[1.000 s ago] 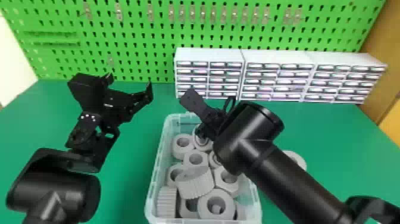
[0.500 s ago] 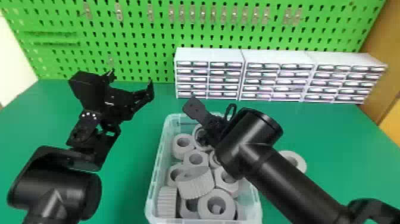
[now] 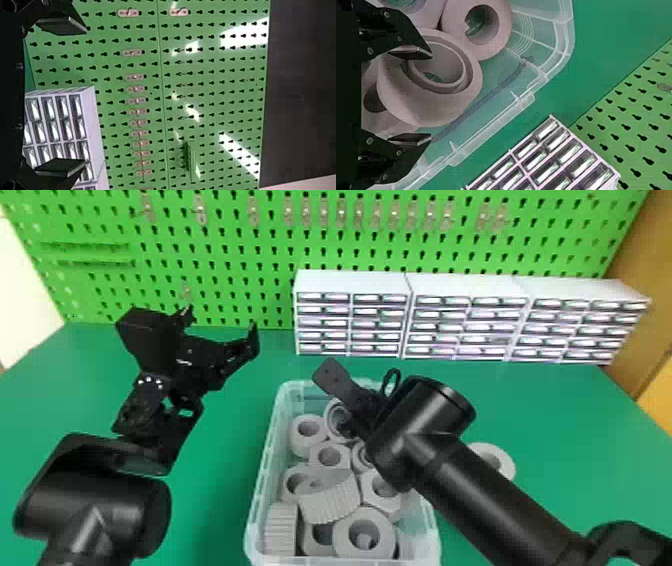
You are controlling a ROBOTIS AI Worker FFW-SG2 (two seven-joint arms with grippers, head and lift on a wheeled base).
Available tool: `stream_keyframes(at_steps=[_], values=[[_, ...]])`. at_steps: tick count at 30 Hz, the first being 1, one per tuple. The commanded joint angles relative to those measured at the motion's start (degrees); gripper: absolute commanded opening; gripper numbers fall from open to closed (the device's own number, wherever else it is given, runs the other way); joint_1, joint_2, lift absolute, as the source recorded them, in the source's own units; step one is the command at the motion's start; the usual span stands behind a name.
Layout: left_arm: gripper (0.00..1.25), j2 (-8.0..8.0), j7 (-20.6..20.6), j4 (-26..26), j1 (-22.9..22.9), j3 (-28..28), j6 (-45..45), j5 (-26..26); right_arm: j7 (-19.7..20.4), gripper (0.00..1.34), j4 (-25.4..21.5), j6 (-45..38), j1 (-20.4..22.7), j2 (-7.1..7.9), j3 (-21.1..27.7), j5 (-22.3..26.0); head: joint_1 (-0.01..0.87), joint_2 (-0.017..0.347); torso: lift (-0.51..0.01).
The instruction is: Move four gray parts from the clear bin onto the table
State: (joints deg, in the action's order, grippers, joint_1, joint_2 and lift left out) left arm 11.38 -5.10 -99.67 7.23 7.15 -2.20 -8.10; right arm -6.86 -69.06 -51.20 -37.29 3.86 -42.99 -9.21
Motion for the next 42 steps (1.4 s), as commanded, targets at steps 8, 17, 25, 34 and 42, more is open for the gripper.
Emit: stream_keyframes(at_steps=[8,17,25,34,42], values=[[1.13,0.05,0.0,0.0,0.06,-0.03,0.0,-0.16,0.18,0.81,0.68,-0.13,-0.16,0.09,0.98,-2.22,0.678,0.034,-0.05],[1.13,0.05,0.0,0.0,0.06,-0.03,0.0,-0.16,0.18,0.81,0.68,-0.22,-0.07,0.09,1.77,-2.48,0.678,0.034,-0.05],[1.13,0.05,0.0,0.27,0.59,0.41,0.0,-0.16,0.26,0.81,0.51,0.39,-0.42,-0.35,0.27,-1.96,0.678,0.034,-0.05],[1.13,0.05,0.0,0.27,0.85,0.59,0.0,-0.25,0.53,0.81,1.21,1.01,-0.68,-0.35,-0.34,-1.34,0.678,0.034,-0.05],[1.13,0.22,-0.09,0.44,1.56,0.85,0.0,-0.43,0.7,0.81,1.65,1.19,-0.77,-0.44,-0.78,-1.08,0.678,0.034,-0.05]])
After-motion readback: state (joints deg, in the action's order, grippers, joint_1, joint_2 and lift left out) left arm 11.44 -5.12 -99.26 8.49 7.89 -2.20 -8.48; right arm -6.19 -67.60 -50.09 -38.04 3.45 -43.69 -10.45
